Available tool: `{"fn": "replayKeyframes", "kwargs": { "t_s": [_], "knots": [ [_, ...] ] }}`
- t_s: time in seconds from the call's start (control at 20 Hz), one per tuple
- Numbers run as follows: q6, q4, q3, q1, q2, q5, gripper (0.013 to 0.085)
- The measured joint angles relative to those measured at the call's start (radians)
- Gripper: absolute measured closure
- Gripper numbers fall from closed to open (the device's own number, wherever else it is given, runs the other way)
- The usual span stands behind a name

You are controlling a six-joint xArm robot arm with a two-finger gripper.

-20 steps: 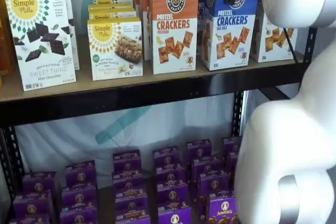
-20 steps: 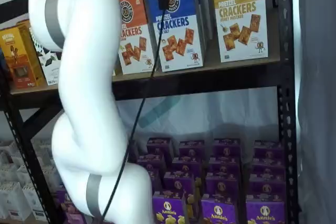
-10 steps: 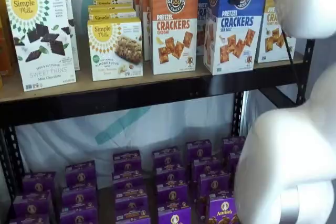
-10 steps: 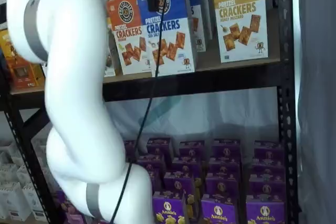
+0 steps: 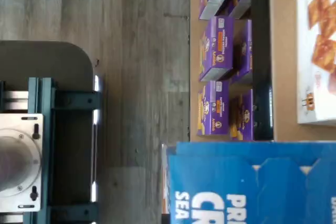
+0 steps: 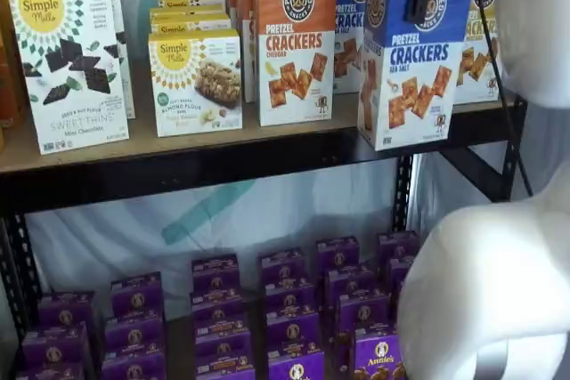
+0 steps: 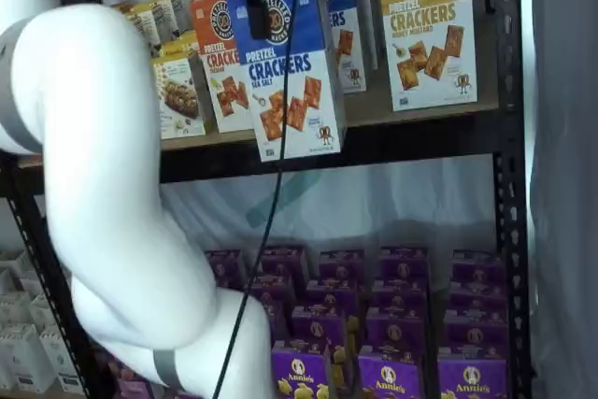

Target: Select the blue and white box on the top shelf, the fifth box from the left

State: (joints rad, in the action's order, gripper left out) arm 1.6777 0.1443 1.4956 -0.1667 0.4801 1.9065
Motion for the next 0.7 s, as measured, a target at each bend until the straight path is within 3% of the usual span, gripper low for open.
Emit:
{"fn": "replayKeyframes", "kwargs": {
  "t_s": [0.7],
  "knots": [
    [0.029, -0.021, -0.122, -0.017, 0.08, -0.02, 0.041]
  ]
}}
